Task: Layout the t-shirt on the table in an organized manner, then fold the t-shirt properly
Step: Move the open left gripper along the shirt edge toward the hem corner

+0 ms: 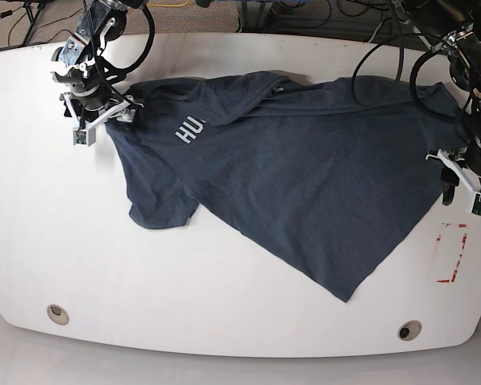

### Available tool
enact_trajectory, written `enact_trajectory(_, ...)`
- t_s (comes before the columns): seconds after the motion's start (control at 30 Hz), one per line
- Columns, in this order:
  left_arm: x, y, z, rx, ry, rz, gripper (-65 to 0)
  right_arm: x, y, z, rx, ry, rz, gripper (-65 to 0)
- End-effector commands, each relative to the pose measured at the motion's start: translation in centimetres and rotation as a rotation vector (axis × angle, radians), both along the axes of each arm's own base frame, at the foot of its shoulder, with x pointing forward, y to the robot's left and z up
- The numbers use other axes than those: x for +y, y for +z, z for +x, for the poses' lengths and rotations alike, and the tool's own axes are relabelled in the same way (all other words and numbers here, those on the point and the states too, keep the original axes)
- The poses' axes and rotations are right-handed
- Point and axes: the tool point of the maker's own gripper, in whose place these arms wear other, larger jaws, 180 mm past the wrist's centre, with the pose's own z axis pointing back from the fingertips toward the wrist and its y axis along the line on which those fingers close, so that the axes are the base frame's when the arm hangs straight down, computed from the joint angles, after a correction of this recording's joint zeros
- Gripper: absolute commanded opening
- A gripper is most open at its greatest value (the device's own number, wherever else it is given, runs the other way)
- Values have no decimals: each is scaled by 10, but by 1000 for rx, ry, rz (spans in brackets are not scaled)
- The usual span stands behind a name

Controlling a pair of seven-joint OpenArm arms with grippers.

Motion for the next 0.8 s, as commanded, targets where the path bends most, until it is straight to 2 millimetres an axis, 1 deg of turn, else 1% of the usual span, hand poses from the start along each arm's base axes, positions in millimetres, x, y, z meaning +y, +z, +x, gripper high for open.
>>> enact_trajectory(0.0,0,18,10,-59,-13,8,-347,3,2,6,-16,4,12,-147)
enact_trajectory(0.1,-1,15,16,-53,-18,-9,-346,11,-5,5,-4,-1,43,-149)
enact_trajectory(0.17,2,12,23,-55,12,-45,-346,13,-8,4,2,-2,50,-152)
enact_trajectory(0.2,5,11,25,-55,25,-57,-346,13,-8,4,3,-2,51,-160)
enact_trajectory(0.23,7,9,29,-53,38,-76,-346,14,-9,4,4,-2,55,-182)
enact_trajectory(0.3,12,2,34,-42,63,-109,-344,15,-9,4,4,-1,56,-252)
enact_trajectory(0.33,14,0,37,-39,74,-126,-344,15,-9,4,4,-1,56,-300)
enact_trajectory(0.4,17,-11,44,-15,86,-165,-344,15,-8,6,0,-1,56,-407)
enact_trajectory(0.47,21,-23,49,13,97,-202,-344,15,-6,9,-6,-1,56,-496)
enact_trajectory(0.53,27,-35,54,43,111,-232,-344,15,-6,10,-9,-1,56,-571)
enact_trajectory(0.57,28,-40,56,56,115,-246,-344,16,-6,10,-10,1,57,-593)
enact_trajectory(0.6,29,-43,59,62,116,-258,-344,17,-6,11,-10,5,58,-602)
enact_trajectory(0.77,25,-57,79,31,87,-316,-344,29,-5,15,-10,55,57,-585)
